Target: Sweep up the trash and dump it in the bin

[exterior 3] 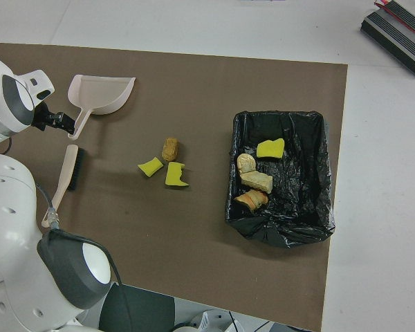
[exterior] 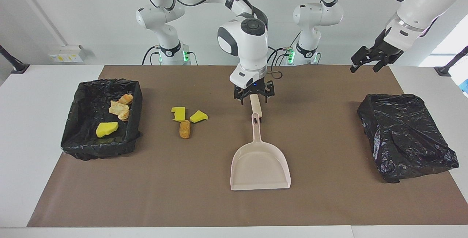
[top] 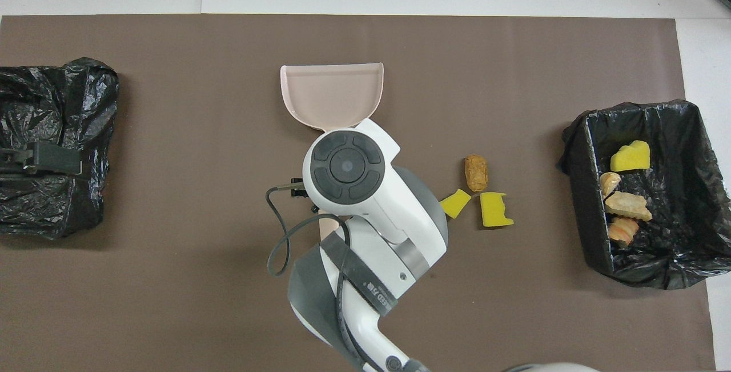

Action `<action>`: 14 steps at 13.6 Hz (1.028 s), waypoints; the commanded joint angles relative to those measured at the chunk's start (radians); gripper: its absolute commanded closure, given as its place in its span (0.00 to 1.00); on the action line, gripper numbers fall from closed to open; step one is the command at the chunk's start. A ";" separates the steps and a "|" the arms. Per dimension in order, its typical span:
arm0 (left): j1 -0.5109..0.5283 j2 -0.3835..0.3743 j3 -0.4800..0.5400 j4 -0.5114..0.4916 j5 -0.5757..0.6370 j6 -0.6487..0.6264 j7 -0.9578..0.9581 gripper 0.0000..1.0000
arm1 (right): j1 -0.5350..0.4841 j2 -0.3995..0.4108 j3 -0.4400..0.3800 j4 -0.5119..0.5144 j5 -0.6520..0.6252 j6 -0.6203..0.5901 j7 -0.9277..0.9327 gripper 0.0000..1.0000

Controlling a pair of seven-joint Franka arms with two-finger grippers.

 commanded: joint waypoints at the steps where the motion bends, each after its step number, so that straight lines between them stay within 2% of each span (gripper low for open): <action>1: -0.008 0.037 -0.009 0.008 0.014 0.099 -0.039 0.00 | 0.002 -0.124 0.034 -0.220 0.038 0.057 0.017 0.00; 5: -0.031 0.184 -0.046 0.123 0.011 0.188 -0.124 0.00 | 0.041 -0.195 0.037 -0.364 0.065 0.127 0.017 0.00; 9: -0.089 0.281 -0.051 0.163 0.013 0.306 -0.124 0.00 | 0.079 -0.183 0.037 -0.449 0.066 0.221 0.031 0.00; 11: -0.137 0.365 -0.052 0.224 0.043 0.320 -0.124 0.00 | 0.102 -0.175 0.037 -0.483 0.068 0.233 0.042 0.01; 12: -0.155 0.404 -0.051 0.258 0.045 0.319 -0.124 0.00 | 0.105 -0.170 0.037 -0.493 0.068 0.250 0.061 0.04; 14: -0.209 0.435 -0.054 0.263 0.051 0.319 -0.124 0.00 | 0.107 -0.155 0.037 -0.496 0.077 0.269 0.080 0.09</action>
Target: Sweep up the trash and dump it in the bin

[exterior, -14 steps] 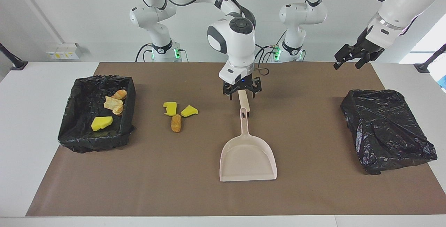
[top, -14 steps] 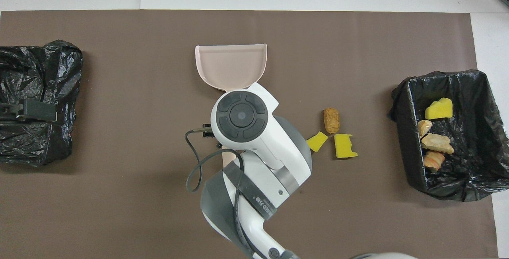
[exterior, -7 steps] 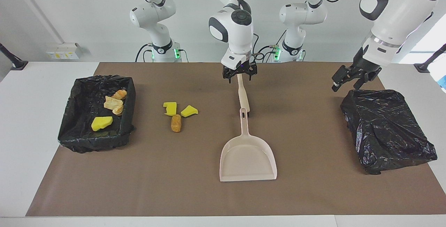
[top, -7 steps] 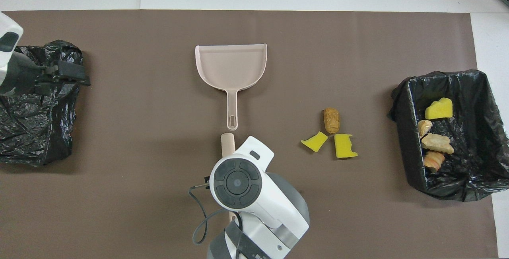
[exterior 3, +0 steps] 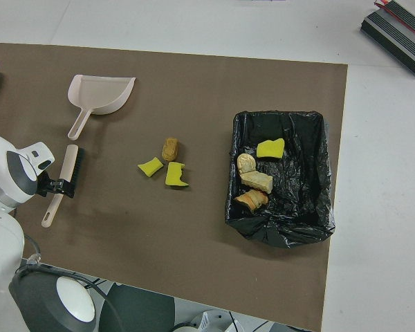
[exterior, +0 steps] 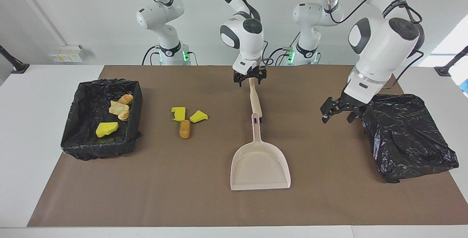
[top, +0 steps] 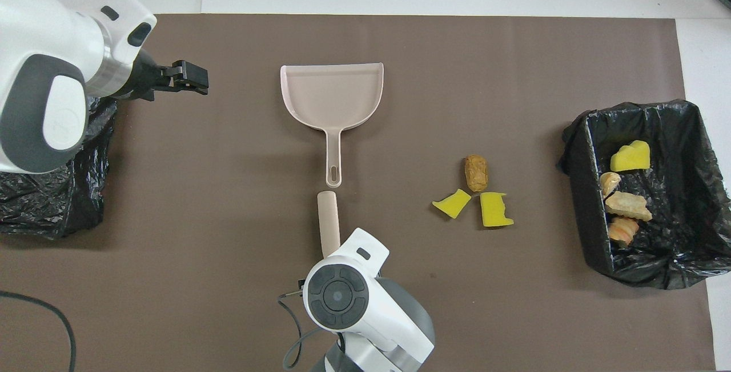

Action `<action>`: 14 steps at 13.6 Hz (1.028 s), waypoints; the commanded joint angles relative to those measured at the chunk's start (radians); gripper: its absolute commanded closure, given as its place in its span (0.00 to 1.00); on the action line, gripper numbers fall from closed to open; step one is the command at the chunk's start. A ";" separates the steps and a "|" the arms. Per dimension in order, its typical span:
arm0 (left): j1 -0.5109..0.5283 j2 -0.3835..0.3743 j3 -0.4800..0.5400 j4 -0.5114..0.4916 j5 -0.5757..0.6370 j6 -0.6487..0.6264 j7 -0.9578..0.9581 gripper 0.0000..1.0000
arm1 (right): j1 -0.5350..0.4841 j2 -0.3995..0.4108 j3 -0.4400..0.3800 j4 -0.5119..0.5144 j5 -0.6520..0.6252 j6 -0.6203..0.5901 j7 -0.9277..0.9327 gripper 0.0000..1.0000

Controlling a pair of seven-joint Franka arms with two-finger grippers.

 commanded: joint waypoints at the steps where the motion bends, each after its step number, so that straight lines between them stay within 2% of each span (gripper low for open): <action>1: -0.099 0.082 0.012 0.058 0.038 -0.006 -0.013 0.00 | 0.000 0.003 0.002 -0.022 0.055 0.036 0.003 0.15; 4: -0.116 0.097 0.009 0.052 0.034 0.032 -0.013 0.00 | 0.000 0.003 0.003 -0.023 0.065 0.034 -0.013 0.44; 6: -0.160 0.129 0.007 0.047 0.039 0.057 -0.071 0.00 | 0.011 0.002 0.003 -0.023 0.080 0.022 -0.016 0.71; 7: -0.165 0.146 0.007 0.047 0.034 0.087 -0.083 0.00 | 0.011 0.003 0.003 -0.020 0.080 0.015 -0.016 0.90; 8: -0.168 0.154 0.006 0.046 0.034 0.098 -0.080 0.00 | 0.014 0.003 0.003 -0.010 0.080 -0.005 -0.014 1.00; 10: -0.191 0.169 -0.010 0.021 0.034 0.126 -0.070 0.00 | 0.017 0.009 0.003 0.036 0.080 -0.065 -0.011 1.00; 12: -0.212 0.168 -0.011 -0.005 0.034 0.134 -0.059 0.00 | 0.016 -0.003 0.003 0.040 0.082 -0.094 -0.011 1.00; 14: -0.240 0.169 -0.011 -0.025 0.031 0.135 -0.044 0.00 | 0.005 -0.055 0.002 0.038 0.088 -0.149 0.013 1.00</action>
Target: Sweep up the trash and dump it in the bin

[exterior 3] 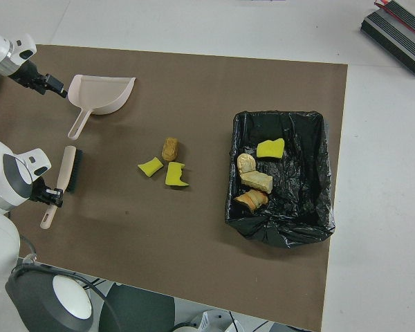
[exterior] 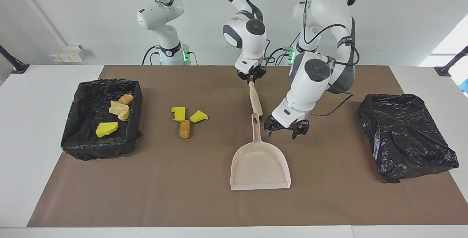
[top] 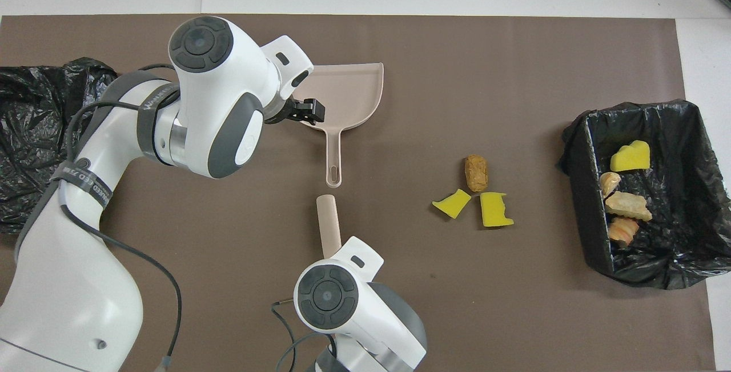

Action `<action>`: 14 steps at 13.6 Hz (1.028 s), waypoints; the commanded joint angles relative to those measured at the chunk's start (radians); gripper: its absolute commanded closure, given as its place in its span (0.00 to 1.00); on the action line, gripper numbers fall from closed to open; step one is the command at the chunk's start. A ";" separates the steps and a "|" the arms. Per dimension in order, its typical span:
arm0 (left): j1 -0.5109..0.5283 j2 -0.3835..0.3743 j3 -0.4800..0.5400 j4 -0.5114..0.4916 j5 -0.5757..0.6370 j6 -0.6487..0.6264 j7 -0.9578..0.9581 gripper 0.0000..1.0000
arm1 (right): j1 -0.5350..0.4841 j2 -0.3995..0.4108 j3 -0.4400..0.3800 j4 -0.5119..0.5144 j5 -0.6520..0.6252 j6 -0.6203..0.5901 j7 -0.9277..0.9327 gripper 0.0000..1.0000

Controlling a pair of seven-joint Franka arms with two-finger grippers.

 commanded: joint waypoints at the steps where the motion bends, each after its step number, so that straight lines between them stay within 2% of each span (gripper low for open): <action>1: -0.042 0.002 0.010 -0.031 0.011 0.028 0.007 0.00 | -0.030 -0.091 0.000 0.001 0.043 -0.085 0.018 1.00; 3: -0.082 0.029 0.010 -0.032 0.005 0.034 -0.015 0.00 | -0.096 -0.148 0.000 0.001 0.043 -0.188 -0.006 1.00; 6: -0.099 0.032 0.009 -0.045 0.002 0.034 -0.041 0.00 | -0.202 -0.194 -0.003 0.001 0.040 -0.307 -0.103 1.00; 9: -0.121 0.029 0.009 -0.081 0.002 0.034 -0.080 0.00 | -0.322 -0.194 -0.006 -0.006 -0.004 -0.332 -0.247 1.00; 10: -0.122 0.029 0.010 -0.078 0.002 0.022 -0.083 0.14 | -0.358 -0.194 -0.004 -0.006 -0.046 -0.328 -0.282 1.00; 11: -0.121 0.025 0.009 -0.077 0.002 0.011 -0.083 0.34 | -0.382 -0.199 -0.004 -0.005 -0.079 -0.329 -0.327 1.00; 13: -0.119 0.016 0.009 -0.078 0.002 -0.027 -0.082 1.00 | -0.444 -0.205 -0.007 -0.003 -0.100 -0.334 -0.425 1.00; 14: -0.118 0.014 0.009 -0.075 0.003 -0.030 -0.080 1.00 | -0.483 -0.205 -0.006 -0.005 -0.106 -0.334 -0.474 1.00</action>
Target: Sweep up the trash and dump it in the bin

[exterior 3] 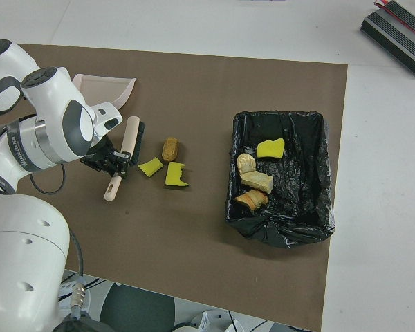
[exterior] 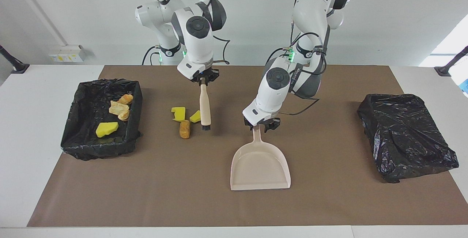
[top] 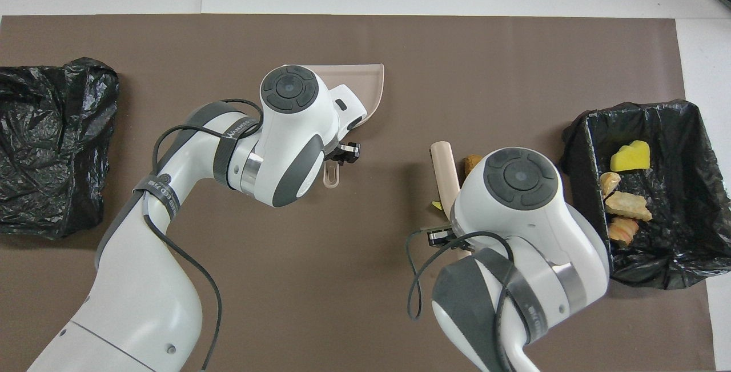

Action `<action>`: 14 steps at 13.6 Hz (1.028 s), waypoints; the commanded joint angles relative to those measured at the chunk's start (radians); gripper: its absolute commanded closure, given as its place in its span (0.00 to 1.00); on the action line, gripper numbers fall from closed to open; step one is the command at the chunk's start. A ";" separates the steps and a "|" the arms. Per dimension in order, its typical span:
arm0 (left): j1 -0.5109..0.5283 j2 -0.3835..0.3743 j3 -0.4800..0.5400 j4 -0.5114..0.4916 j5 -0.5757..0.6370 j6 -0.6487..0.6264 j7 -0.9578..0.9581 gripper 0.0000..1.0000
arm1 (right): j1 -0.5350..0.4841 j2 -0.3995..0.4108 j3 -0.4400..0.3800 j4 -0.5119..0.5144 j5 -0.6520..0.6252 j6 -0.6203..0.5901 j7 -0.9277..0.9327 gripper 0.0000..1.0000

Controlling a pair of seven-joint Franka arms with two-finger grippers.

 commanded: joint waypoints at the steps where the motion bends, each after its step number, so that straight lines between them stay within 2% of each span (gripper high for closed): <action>1: 0.001 -0.031 0.014 -0.017 0.008 -0.032 0.002 1.00 | -0.108 -0.015 0.012 -0.015 -0.016 -0.009 -0.125 1.00; 3: 0.008 -0.062 0.020 -0.017 0.022 -0.089 0.063 1.00 | -0.193 -0.017 0.014 -0.038 -0.011 -0.015 -0.214 1.00; 6: 0.056 -0.131 0.035 -0.021 0.062 -0.210 0.257 1.00 | -0.294 -0.040 0.010 -0.088 -0.011 -0.009 -0.347 1.00; 7: 0.076 -0.155 0.035 -0.023 0.066 -0.262 0.355 1.00 | -0.331 -0.067 0.012 -0.137 -0.011 0.014 -0.381 1.00; 9: 0.126 -0.207 0.035 -0.050 0.066 -0.323 0.528 1.00 | -0.333 -0.160 0.012 -0.290 -0.011 0.125 -0.388 1.00; 11: 0.159 -0.286 0.035 -0.128 0.066 -0.377 0.702 1.00 | -0.330 -0.262 0.012 -0.444 -0.013 0.234 -0.394 1.00; 14: 0.153 -0.431 0.034 -0.344 0.103 -0.376 0.844 1.00 | -0.344 -0.296 0.012 -0.521 -0.011 0.271 -0.406 1.00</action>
